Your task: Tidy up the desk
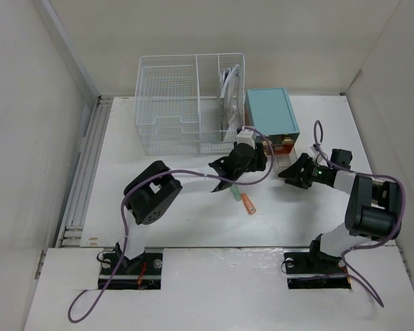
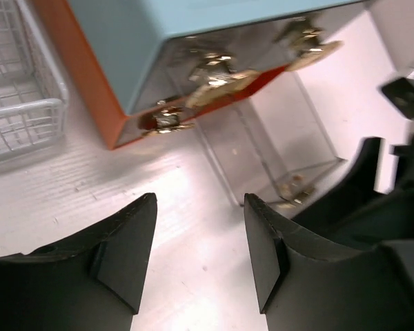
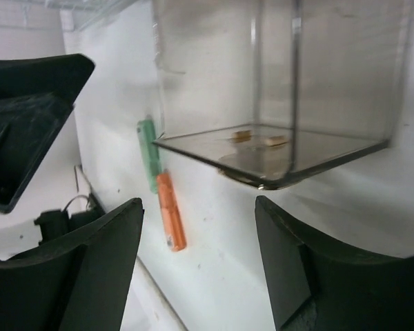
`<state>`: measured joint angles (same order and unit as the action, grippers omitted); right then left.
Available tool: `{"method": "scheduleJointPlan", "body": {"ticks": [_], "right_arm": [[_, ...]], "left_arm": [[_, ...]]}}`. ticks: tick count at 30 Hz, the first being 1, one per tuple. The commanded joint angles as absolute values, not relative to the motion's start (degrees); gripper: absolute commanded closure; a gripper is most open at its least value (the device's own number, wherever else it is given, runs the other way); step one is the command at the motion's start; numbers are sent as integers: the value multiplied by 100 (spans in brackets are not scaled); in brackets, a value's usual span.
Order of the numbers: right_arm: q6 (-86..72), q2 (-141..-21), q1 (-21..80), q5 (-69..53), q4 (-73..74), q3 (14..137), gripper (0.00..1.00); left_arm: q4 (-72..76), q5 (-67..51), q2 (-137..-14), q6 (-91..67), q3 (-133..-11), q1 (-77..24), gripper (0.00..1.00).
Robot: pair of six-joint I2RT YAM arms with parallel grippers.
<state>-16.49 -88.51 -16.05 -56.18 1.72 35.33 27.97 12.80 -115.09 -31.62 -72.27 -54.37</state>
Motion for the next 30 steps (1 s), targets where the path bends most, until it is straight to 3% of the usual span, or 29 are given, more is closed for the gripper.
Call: {"method": "scheduleJointPlan", "body": {"ticks": [1, 5, 7, 9, 10, 12, 17, 18, 19, 20, 21, 22, 23, 24, 25, 27, 28, 29, 30], "right_arm": [[-942, -8684, -1591, -6187, 1208, 3963, 29], [-396, -8552, -1591, -6520, 1957, 4218, 32], [68, -8490, -1591, -6618, 2362, 4437, 44], [691, -8490, -1398, -6820, 3318, 4683, 68], [1269, -8551, -1345, -6977, 3749, 4946, 91], [1886, -8552, -1293, -7196, 4310, 5245, 100], [4957, -8666, -977, -7103, 5948, 7043, 100], [5166, -8596, -976, -7006, 6011, 7231, 100], [5377, -8465, -923, -6805, 5785, 7355, 100], [4909, -8220, -862, -6559, 5261, 7356, 96], [4504, -7417, -800, -6252, 4542, 6974, 83], [3830, -6835, -504, -5048, 2490, 6535, 71], [3397, -6203, -301, -4349, 1504, 5982, 56], [3045, -5605, -81, -3689, 676, 4985, 3], [2841, -5303, -10, -3570, 320, 4975, 0], [2210, -5833, -132, -3953, 1104, 5491, 0], [2380, -6454, -132, -4355, 1595, 6024, 12], [2556, -6738, 42, -4838, 2452, 6273, 43], [2558, -6941, 183, -4843, 2626, 6432, 43]], "left_arm": [[2979, 1433, -10759, -3015, -6971, -5590, 49], [2760, 1573, -10284, -3015, -6725, -5810, 51], [2532, 1713, -9985, -3015, -6619, -5941, 61], [2348, 1871, -9705, -2962, -6408, -6011, 81], [2173, 1994, -9607, -2962, -6251, -6064, 100], [1952, 2214, -9432, -2962, -6058, -6125, 100], [1311, 2663, -8737, -3593, -5231, -6231, 98], [1205, 2776, -8658, -3751, -5125, -6231, 91], [1126, 2777, -8588, -3910, -4924, -6231, 69], [1003, 2777, -8483, -4155, -4852, -6231, 64], [924, 2890, -8481, -4279, -4852, -6301, 58], [845, 2970, -8429, -4402, -4773, -6302, 51], [765, 2971, -8429, -4490, -4772, -6302, 48], [591, 3066, -8516, -4657, -4772, -6363, 46], [467, 3241, -8595, -4771, -4868, -6363, 44], [73, 3348, -8971, -4895, -5202, -6363, 44], [-112, 3497, -9130, -4991, -5342, -6363, 44], [-471, 3498, -9489, -5175, -5709, -6363, 44], [-475, 3602, -9492, -5246, -5896, -6363, 44]]}}
